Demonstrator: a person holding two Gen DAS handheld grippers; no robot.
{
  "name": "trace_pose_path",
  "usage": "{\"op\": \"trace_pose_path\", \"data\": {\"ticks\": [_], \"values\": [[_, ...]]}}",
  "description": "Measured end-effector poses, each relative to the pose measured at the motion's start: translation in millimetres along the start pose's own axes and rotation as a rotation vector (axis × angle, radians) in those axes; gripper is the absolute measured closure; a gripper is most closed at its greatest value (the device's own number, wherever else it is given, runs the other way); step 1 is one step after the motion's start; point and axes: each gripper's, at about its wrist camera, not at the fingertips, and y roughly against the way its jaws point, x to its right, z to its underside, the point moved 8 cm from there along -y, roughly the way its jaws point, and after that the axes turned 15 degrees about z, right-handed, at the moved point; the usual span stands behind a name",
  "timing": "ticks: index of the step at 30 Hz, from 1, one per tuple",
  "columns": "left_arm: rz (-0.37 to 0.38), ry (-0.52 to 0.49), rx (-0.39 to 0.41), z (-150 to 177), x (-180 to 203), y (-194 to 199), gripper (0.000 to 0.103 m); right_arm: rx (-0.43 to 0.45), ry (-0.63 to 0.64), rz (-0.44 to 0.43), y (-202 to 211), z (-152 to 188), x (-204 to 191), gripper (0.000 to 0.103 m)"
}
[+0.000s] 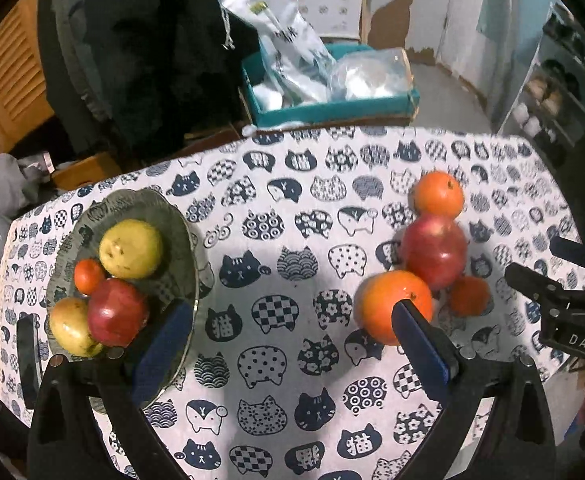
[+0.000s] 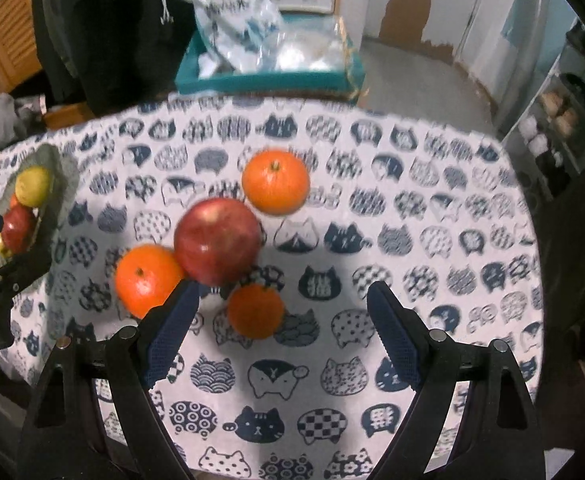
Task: Organize fruits
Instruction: 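Move the left tool toward a large orange while the right tool approaches a tangerine, then close the left gripper on the large orange while the right gripper closes on the tangerine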
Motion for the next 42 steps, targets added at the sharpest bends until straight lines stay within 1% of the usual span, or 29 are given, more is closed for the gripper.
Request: {"op": "trace_pose_path", "data": {"ticks": [7,12,15,17,19,20,21,25,28,31,38,42], "values": [[0.014,-0.004,-0.033,5,4,-17,0.002,-0.095,0.025,-0.024,-37,19,-15,0.017],[0.017,-0.008,-0.049,7,7,-26,0.002,-0.123,0.035,-0.038,-52,25,-23,0.018],[0.028,-0.004,-0.057,8,8,-30,0.002,-0.140,0.043,-0.060,-61,30,-28,0.029],[0.035,-0.003,-0.059,7,9,-32,0.002,-0.155,0.045,-0.070,-66,34,-30,0.041],[0.044,-0.003,-0.062,6,11,-34,0.002,-0.155,0.039,-0.084,-68,36,-31,0.050],[0.047,-0.003,-0.063,6,12,-35,0.002,-0.151,0.030,-0.103,-67,36,-31,0.059],[0.051,-0.004,-0.065,6,13,-36,0.002,-0.147,0.026,-0.112,-66,35,-32,0.059],[0.069,-0.004,-0.075,4,20,-43,0.002,-0.116,0.033,-0.053,-62,34,-22,0.059],[0.083,-0.003,-0.084,4,26,-48,0.002,-0.103,0.012,-0.036,-58,30,-10,0.059],[0.094,-0.004,-0.100,6,32,-55,0.002,-0.088,0.005,-0.001,-55,29,3,0.059],[0.119,-0.014,-0.134,8,47,-71,0.002,-0.083,-0.026,0.004,-53,33,22,0.059],[0.116,-0.022,-0.159,10,52,-82,0.002,-0.090,-0.046,0.001,-56,33,27,0.059]]}}
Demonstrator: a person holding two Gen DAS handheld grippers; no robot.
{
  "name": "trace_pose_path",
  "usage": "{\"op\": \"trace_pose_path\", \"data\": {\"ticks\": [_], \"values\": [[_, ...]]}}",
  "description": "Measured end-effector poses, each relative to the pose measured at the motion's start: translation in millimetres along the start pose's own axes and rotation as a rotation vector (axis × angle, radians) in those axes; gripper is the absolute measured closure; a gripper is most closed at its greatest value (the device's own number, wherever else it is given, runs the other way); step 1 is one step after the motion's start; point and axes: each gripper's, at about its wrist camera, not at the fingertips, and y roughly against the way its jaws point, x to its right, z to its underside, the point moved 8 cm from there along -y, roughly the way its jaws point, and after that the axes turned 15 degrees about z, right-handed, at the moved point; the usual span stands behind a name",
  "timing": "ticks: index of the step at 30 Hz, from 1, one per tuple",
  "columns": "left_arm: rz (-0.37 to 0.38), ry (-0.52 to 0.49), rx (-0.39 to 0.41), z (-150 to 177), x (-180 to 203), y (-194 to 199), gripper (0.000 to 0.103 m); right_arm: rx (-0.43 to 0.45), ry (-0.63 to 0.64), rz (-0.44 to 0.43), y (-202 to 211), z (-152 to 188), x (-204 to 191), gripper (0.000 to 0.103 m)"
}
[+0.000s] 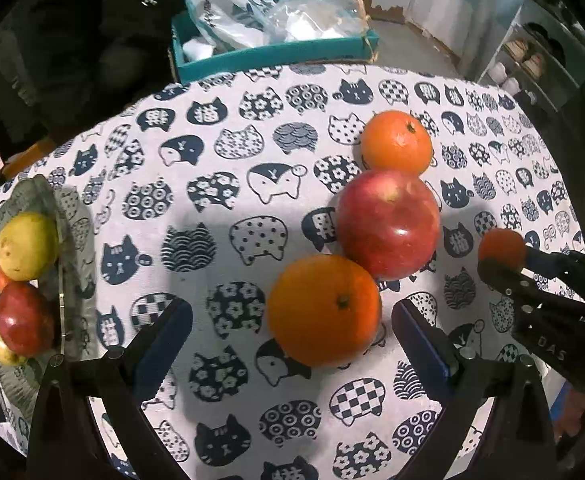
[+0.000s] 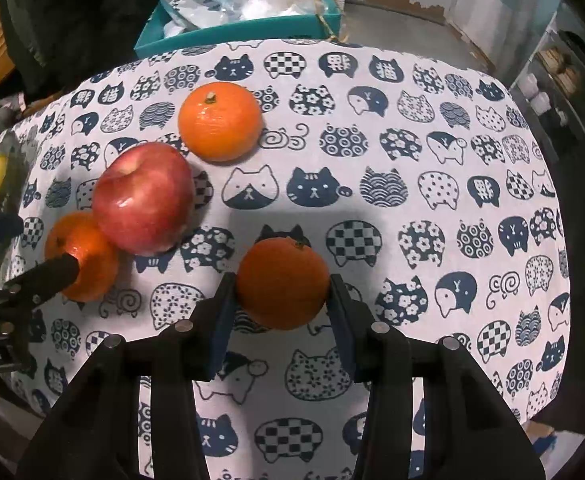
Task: Organize fruits
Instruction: 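Close the left gripper on the large orange while the right gripper closes on the tangerine, then lift the orange with the left tool while the right tool lifts the tangerine toward the bowl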
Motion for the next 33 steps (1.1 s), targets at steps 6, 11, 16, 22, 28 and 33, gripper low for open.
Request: {"op": "trace_pose_path", "data": {"ticks": [6,11,16,22,28,33], "values": [[0.002,0.012,-0.032,-1,-1,-15,0.002,0.003,-0.013,-0.006,2,0,4,0.059],[0.019,0.022,-0.030,-1,-2,-19,0.004,0.005,-0.013,-0.011,3,-1,4,0.059],[0.095,0.031,-0.031,1,3,-20,0.030,0.010,-0.006,-0.017,3,-4,-2,0.059],[0.076,0.004,-0.022,5,9,-17,0.035,0.025,0.001,-0.018,8,-7,-5,0.059],[0.045,-0.015,0.000,6,9,-5,0.036,0.044,0.003,-0.015,17,-11,-5,0.059],[0.033,-0.025,0.040,1,9,11,0.036,0.075,0.007,-0.018,31,-17,-7,0.059]]}}
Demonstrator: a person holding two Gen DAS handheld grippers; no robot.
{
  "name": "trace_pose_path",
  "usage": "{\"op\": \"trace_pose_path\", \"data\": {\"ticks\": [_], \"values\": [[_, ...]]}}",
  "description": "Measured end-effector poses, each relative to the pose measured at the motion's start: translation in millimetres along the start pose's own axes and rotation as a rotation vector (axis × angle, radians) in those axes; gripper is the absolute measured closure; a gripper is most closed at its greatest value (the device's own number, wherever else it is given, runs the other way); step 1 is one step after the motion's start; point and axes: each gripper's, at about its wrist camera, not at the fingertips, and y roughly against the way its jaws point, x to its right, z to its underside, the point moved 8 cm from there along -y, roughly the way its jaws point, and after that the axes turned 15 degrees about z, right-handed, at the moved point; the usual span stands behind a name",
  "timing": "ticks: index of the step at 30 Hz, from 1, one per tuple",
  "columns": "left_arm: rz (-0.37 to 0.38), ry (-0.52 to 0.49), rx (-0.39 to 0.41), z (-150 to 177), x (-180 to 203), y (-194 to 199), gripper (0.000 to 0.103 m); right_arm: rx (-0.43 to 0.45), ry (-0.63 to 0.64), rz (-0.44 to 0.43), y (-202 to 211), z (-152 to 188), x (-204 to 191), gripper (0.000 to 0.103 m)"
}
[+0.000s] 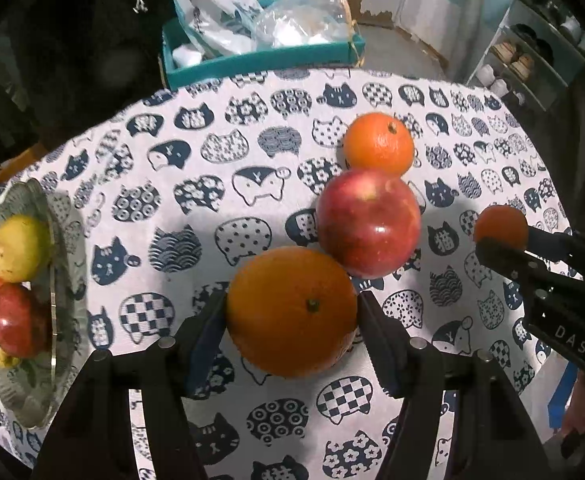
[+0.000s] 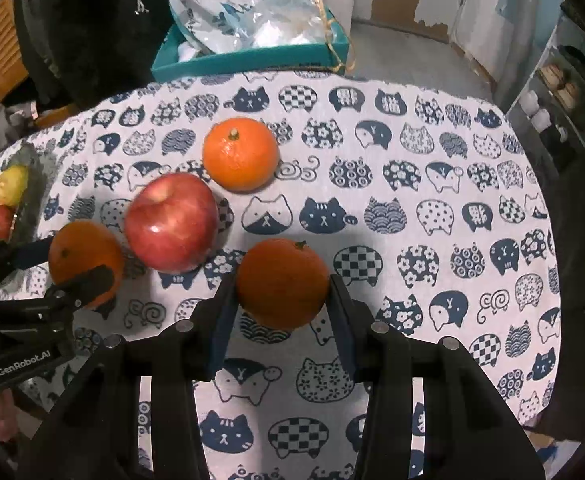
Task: Organize fruits
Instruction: 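Lift the orange with the left tool while the right tool lifts the tangerine toward the bowl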
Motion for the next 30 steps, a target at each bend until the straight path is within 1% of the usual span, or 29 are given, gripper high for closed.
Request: {"op": "trace_pose_path", "data": {"ticks": [5,18,30], "values": [[-0.007,-0.009,0.048,-6,3,21,0.036,0.042,0.002,-0.006,19,-9,-1,0.059],[0.003,-0.018,0.188,-17,7,89,0.036,0.158,0.006,-0.034,75,-32,-8,0.059],[-0.009,-0.009,0.291,-17,-6,146,0.036,0.268,0.034,-0.063,123,-50,-28,0.059]]}}
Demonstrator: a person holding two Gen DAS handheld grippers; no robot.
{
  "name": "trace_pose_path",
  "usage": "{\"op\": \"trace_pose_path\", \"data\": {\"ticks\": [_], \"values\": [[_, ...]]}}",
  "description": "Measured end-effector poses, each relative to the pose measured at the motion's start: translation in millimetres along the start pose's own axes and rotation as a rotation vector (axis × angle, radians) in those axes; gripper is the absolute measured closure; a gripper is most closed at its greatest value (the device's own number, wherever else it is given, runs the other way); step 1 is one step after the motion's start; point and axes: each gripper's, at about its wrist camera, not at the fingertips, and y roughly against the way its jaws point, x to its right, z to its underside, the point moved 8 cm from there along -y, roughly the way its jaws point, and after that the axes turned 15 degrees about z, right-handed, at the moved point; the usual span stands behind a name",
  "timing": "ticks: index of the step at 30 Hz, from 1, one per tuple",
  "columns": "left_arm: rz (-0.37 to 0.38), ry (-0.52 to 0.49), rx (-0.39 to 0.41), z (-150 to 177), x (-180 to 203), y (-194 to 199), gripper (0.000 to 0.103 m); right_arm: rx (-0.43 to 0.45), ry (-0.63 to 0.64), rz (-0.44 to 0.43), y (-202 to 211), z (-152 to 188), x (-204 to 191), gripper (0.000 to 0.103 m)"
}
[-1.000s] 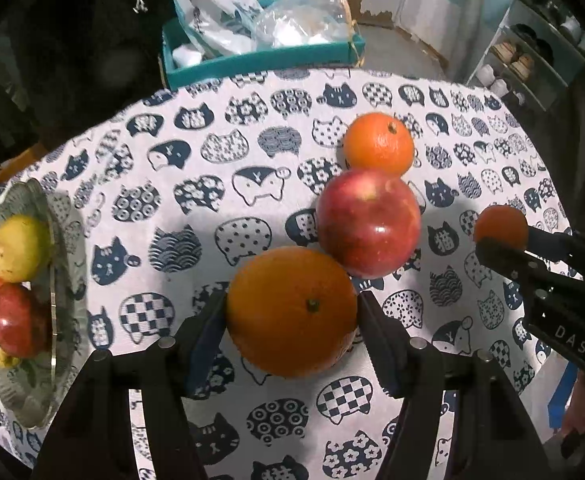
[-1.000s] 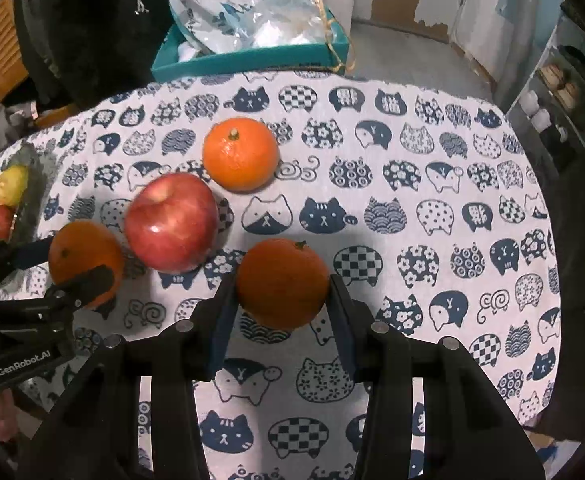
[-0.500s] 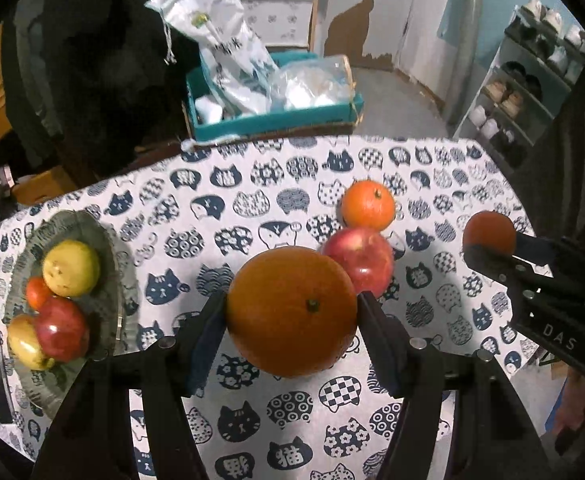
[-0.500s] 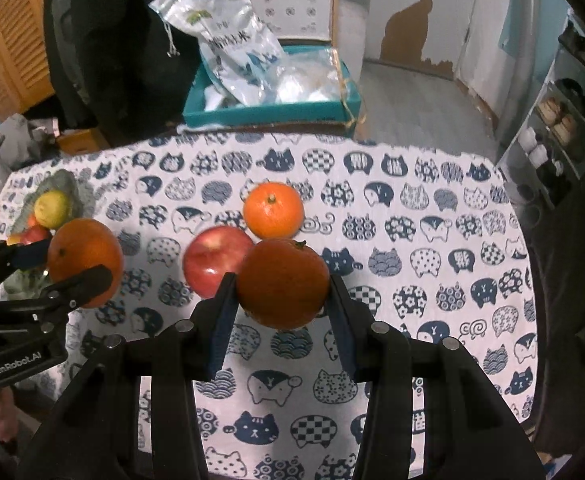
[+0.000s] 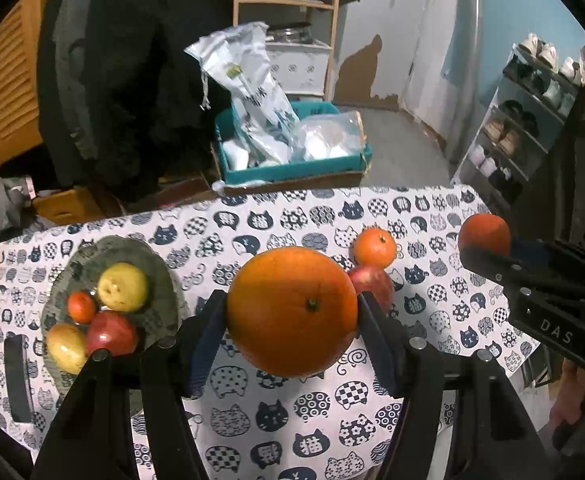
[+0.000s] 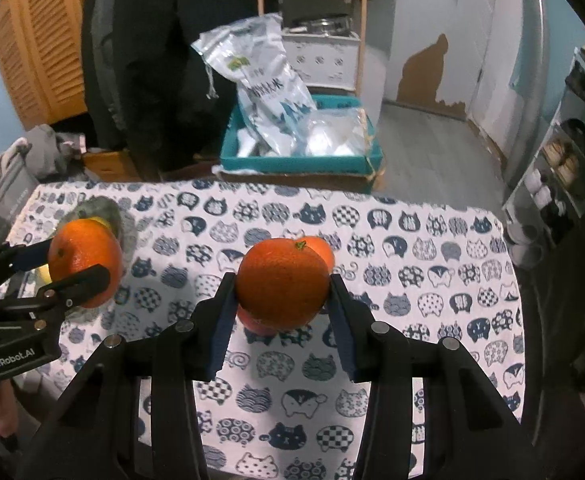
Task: Organize fruits
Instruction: 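Lift the orange with the left tool while the right tool lifts the tangerine toward the bowl, then lower the orange into the green bowl while the right tool lowers the tangerine there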
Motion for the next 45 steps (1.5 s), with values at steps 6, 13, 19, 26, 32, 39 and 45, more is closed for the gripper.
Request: {"op": "trace_pose_path", "data": {"ticks": [6,13,19,26,32,39,45], "values": [[-0.021,-0.002,0.047,-5,-10,24,0.036,0.034,0.019,-0.025,14,-13,-18,0.059],[-0.042,0.021,0.082,-7,-29,43,0.036,0.063,0.044,-0.057,25,-27,-46,0.059],[-0.077,0.046,0.111,-5,-51,60,0.036,0.079,0.073,-0.092,32,-39,-77,0.059],[-0.117,0.103,0.138,0,-83,81,0.036,0.075,0.112,-0.140,32,-50,-118,0.059],[-0.150,0.154,0.143,9,-113,90,0.036,0.063,0.140,-0.182,29,-57,-153,0.059],[-0.191,0.221,0.139,25,-151,98,0.036,0.028,0.190,-0.227,17,-57,-199,0.059],[-0.207,0.269,0.121,38,-178,98,0.036,-0.021,0.213,-0.264,-1,-50,-233,0.059]]}}
